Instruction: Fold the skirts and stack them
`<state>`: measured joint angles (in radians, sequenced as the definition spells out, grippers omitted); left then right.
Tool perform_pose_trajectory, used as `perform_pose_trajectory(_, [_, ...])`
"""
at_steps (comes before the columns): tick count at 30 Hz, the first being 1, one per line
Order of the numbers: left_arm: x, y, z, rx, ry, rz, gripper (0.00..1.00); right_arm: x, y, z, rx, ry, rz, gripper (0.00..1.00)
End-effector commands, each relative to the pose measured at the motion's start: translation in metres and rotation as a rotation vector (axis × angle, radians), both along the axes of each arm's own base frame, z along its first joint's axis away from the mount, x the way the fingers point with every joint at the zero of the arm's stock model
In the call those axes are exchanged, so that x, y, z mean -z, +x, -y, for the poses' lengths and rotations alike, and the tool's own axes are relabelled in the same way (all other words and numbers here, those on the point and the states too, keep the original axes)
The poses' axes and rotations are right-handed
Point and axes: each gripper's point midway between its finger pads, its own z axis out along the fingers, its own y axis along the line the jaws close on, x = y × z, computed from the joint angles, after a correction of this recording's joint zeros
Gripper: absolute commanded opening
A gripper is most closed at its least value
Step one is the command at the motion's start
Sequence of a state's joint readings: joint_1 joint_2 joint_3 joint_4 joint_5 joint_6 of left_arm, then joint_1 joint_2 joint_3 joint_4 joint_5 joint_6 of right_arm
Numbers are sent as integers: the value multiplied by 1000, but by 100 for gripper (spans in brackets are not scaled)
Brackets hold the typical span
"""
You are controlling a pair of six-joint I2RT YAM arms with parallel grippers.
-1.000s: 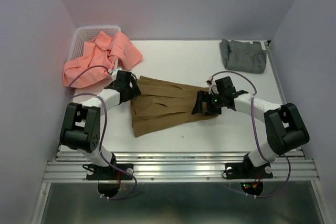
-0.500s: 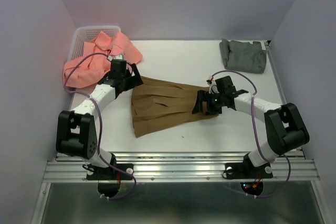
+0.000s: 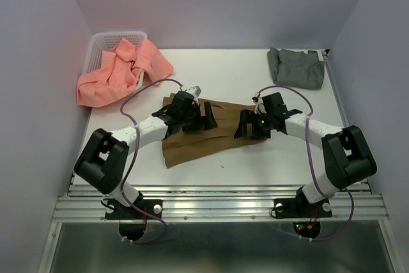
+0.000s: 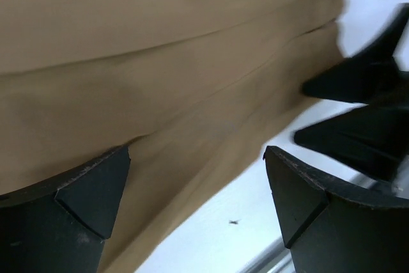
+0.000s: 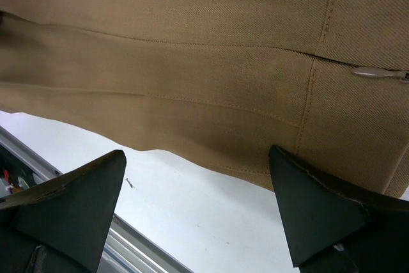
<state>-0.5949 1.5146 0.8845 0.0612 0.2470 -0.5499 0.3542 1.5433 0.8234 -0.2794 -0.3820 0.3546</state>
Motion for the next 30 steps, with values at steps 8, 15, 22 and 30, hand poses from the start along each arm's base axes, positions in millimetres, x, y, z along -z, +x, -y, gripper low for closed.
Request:
perform_pose_trajectory(8, [55,10,-133,-500,421,-52,99,21,-3,31,80,-161,-33,100])
perform_pose_trajectory(15, [89,-24,-237,-796,587,-206,99,23,-1,39,118,-204,-33,100])
perform_pose_trajectory(22, [28,24,-238,-879,489,-114,99,10,0,26,45,-135,1,100])
perform_pose_trajectory(30, [-65,55,-183,-756,246,64,99,-76,18,9,11,-5,223,100])
